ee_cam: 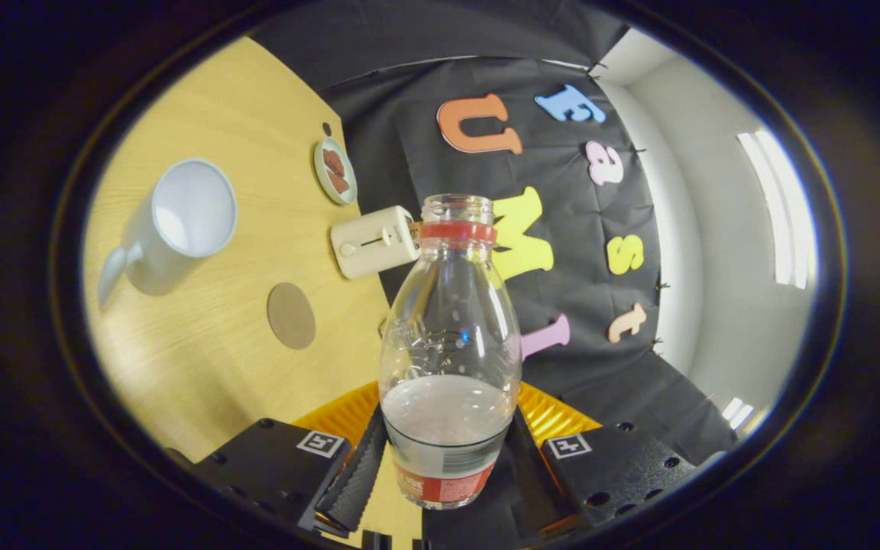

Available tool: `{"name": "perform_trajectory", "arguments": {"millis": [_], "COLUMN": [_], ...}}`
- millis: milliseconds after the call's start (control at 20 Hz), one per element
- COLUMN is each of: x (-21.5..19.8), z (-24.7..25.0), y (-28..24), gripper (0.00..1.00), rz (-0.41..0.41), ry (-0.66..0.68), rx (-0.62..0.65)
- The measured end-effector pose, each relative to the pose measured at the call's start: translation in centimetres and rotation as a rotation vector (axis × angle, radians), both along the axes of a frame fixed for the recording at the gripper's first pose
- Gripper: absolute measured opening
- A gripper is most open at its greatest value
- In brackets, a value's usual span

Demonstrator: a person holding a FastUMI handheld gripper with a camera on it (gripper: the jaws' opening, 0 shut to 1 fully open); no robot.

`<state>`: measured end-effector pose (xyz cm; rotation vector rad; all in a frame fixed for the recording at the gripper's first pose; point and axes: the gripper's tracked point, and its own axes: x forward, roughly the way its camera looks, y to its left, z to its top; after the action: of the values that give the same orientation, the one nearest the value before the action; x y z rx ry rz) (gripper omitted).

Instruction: Take the bottle from table, then pour the juice into the cup, finally place the bottle on the coaster

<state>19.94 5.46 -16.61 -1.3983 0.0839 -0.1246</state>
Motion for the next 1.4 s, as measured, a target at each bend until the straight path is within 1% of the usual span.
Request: {"name": "perform_trajectory", "arguments": {"millis": [150, 500, 650, 800, 1000, 1200, 1400], "x": [0.1, 0.3, 0.2, 0.3, 0.3, 0.6, 0.4], "z": [-0.7, -1.7, -1.6, -2.4, -2.3, -2.6, -1.9], "y": [0.5, 1.3, 1.8, 1.9, 2.3, 2.3, 2.7], "gripper": [0.82, 0.81, 0.81, 0.81, 0.81, 0.81, 0.81], "rz": [0.019, 0.031, 0.038, 0.035, 0.036, 0.036, 0.046], "ry": [0.005, 0.006, -0.008, 0.017, 0.002, 0.018, -0.001], "rx": [-0.072, -0.206, -0.281, -0.31, -0.374, -0.401, -0.423]}}
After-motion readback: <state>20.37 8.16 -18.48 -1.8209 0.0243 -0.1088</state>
